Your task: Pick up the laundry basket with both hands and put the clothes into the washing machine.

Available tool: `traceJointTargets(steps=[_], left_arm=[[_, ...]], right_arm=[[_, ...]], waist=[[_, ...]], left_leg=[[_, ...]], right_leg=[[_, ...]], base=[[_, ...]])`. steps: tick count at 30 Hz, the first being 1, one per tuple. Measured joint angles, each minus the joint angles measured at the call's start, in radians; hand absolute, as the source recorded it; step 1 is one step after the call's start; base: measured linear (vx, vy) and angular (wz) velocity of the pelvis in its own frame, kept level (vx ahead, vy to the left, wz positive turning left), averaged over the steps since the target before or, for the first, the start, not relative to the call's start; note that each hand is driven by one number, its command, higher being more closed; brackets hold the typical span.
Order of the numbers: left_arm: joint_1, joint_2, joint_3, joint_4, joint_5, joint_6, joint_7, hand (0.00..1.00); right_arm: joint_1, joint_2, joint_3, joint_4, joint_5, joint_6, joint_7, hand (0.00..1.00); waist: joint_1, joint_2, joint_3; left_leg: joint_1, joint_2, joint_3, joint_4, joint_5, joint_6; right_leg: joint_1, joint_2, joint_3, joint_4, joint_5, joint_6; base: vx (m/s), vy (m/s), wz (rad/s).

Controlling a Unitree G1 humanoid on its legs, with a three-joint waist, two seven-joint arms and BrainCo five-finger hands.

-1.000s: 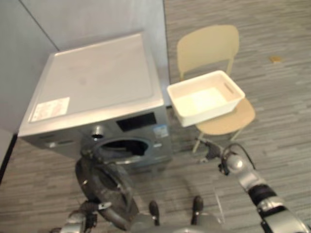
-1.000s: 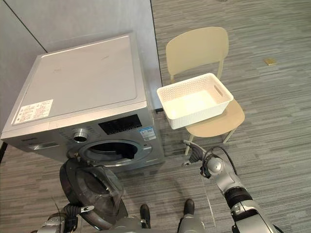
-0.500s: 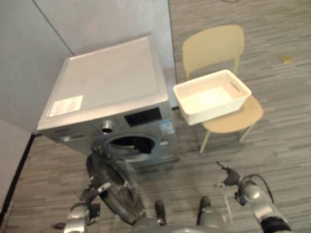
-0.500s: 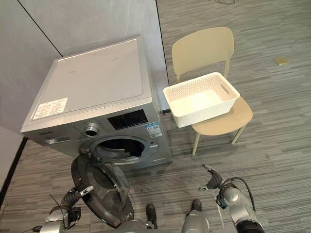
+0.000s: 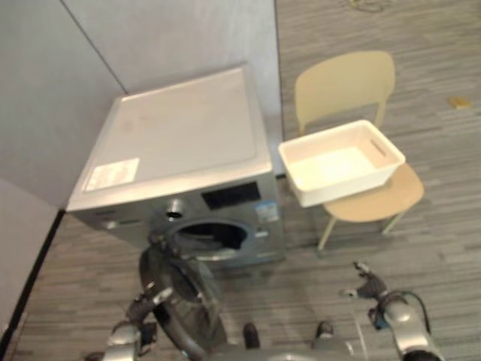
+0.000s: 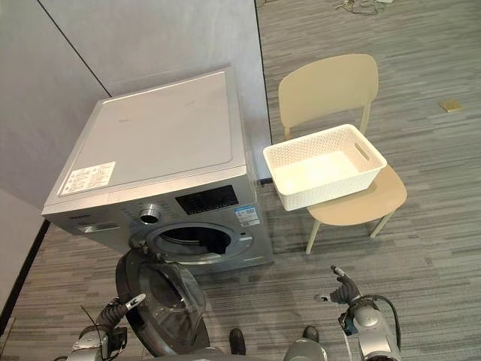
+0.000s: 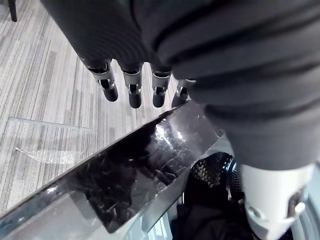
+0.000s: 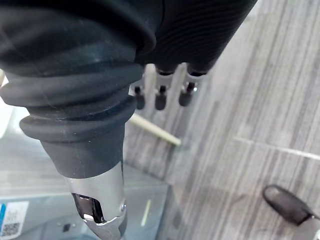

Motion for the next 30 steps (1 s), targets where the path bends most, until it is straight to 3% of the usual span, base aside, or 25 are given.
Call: traceJointTargets(steps=[1, 5, 7, 10, 11, 13, 14, 17, 22, 26, 28, 30], left_arm=[[0.001, 0.0, 0.0, -0.007, 0.0, 0.0, 0.0, 0.0], [-0.033, 0.0, -0.014, -0.049, -0.001, -0.007, -0.001, 0.0], [-0.053, 0.0, -0.018, -0.051, -0.002, -0.016, -0.002, 0.0], [-0.059, -0.001, -0.023, -0.051, 0.0, -0.031, -0.001, 0.0], [-0.058, -0.002, -0.026, -0.051, 0.0, -0.033, -0.002, 0.0], [-0.051, -0.017, -0.027, -0.05, 0.004, -0.035, 0.0, 0.0], [-0.049, -0.026, -0.027, -0.048, 0.01, -0.045, -0.001, 0.0], [-0.049, -0.035, -0.03, -0.048, 0.009, -0.052, 0.0, 0.0], [-0.075, -0.019, -0.015, -0.05, 0.008, -0.055, 0.026, 0.0], [-0.1, -0.016, -0.01, -0.102, -0.002, -0.057, 0.029, 0.0], [-0.112, -0.016, -0.011, -0.11, -0.002, -0.055, 0.027, 0.0], [-0.104, -0.021, -0.013, -0.109, -0.001, -0.049, 0.026, 0.0]], right_arm=[[-0.007, -0.003, 0.001, 0.009, 0.001, -0.004, 0.001, 0.0], [-0.03, -0.041, 0.025, 0.048, 0.01, -0.014, 0.003, 0.0], [-0.041, -0.059, 0.033, 0.064, 0.01, -0.015, 0.007, 0.0], [-0.05, -0.071, 0.036, 0.066, 0.01, -0.021, 0.016, 0.0], [-0.05, -0.08, 0.04, 0.066, 0.01, -0.021, 0.016, 0.0], [-0.046, -0.085, 0.04, 0.064, 0.01, -0.022, 0.009, 0.0], [-0.04, -0.079, 0.039, 0.062, 0.01, -0.022, -0.001, 0.0], [-0.03, -0.071, 0.039, 0.045, 0.008, -0.027, 0.0, 0.0], [-0.054, -0.044, 0.068, 0.044, 0.009, -0.029, 0.019, 0.0], [-0.15, -0.065, 0.128, 0.044, 0.013, -0.038, 0.023, 0.0], [-0.2, -0.089, 0.158, 0.045, 0.012, -0.041, 0.023, 0.0], [-0.223, -0.101, 0.162, 0.044, 0.011, -0.057, 0.021, 0.0]], waist=[[0.002, -0.003, -0.001], [0.002, -0.028, 0.003], [0.003, -0.025, 0.002], [-0.003, -0.031, 0.006], [-0.003, -0.031, 0.006], [-0.003, -0.007, 0.007], [-0.009, -0.001, 0.009], [-0.013, -0.003, 0.02], [-0.004, -0.031, 0.043], [0.01, -0.042, 0.051], [0.028, -0.042, 0.053], [0.028, -0.042, 0.054]], left_leg=[[-0.003, -0.005, -0.001, -0.005, 0.02, 0.015], [-0.085, -0.04, -0.026, -0.026, 0.15, 0.003], [-0.098, -0.037, -0.018, -0.049, 0.166, 0.013], [-0.093, -0.036, 0.013, -0.069, 0.163, 0.016], [-0.09, -0.036, 0.004, -0.068, 0.142, 0.044], [-0.086, -0.031, -0.028, -0.044, 0.039, 0.048], [-0.087, -0.035, -0.039, -0.037, 0.007, 0.075], [-0.082, -0.063, -0.001, -0.071, 0.005, 0.075], [-0.131, -0.057, 0.012, -0.066, 0.005, 0.075], [-0.211, -0.023, 0.001, -0.044, 0.033, 0.032], [-0.215, -0.006, 0.003, -0.042, 0.058, 0.007], [-0.195, -0.005, 0.001, -0.039, 0.07, -0.012]], right_leg=[[0.0, -0.001, -0.001, -0.013, 0.005, 0.003], [-0.041, -0.039, -0.03, -0.052, 0.033, 0.004], [-0.053, -0.035, -0.049, -0.061, 0.046, -0.004], [-0.053, -0.033, -0.059, -0.061, 0.051, 0.001], [-0.054, -0.034, -0.059, -0.061, 0.055, 0.007], [-0.049, -0.019, -0.052, -0.06, 0.064, 0.021], [-0.044, -0.023, -0.045, -0.067, 0.072, 0.033], [-0.061, -0.039, -0.014, -0.091, 0.094, 0.058], [-0.088, -0.027, 0.004, -0.117, 0.114, 0.043], [-0.085, 0.01, -0.065, -0.239, 0.194, 0.009], [-0.083, 0.024, -0.079, -0.251, 0.205, -0.004], [-0.065, 0.022, -0.091, -0.233, 0.185, -0.008]], base=[[-0.05, -0.002, 0.08], [-0.1, 0.009, 0.34], [-0.15, 0.021, 0.27], [-0.1, 0.038, 0.06], [-0.07, 0.071, -0.08], [-0.02, 0.098, -0.14], [0.0, 0.174, 0.0], [-0.01, 0.13, -0.11], [0.03, 0.04, -0.05], [0.05, -0.082, 0.25], [0.05, -0.113, 0.12], [0.08, -0.074, 0.05]])
